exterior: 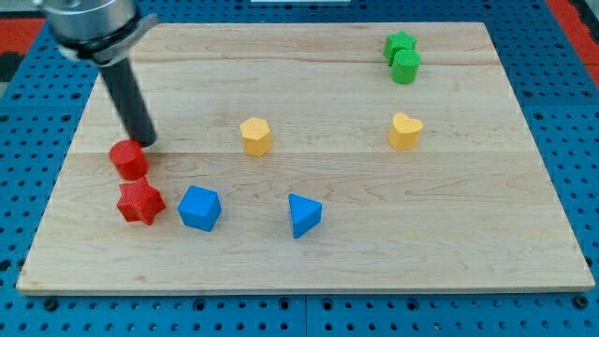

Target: Move the arm to the left of the yellow hexagon

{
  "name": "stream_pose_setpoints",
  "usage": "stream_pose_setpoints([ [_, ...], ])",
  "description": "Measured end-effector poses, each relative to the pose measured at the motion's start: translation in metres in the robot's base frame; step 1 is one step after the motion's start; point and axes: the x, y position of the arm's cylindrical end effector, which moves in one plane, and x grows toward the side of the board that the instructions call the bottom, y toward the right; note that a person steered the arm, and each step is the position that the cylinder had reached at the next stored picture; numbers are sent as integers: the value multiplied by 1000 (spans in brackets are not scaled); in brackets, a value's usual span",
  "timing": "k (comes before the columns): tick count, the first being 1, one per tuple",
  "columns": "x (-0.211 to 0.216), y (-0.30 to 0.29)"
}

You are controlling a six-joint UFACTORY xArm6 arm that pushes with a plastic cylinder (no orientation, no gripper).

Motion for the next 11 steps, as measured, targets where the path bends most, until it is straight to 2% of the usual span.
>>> stream_pose_setpoints([
  [2, 48, -26],
  [3, 45, -39],
  [4, 29, -18],
  [5, 3, 44],
  [8, 15, 191],
  [9, 27, 132],
  [10, 10, 76],
  [11, -6, 96],
])
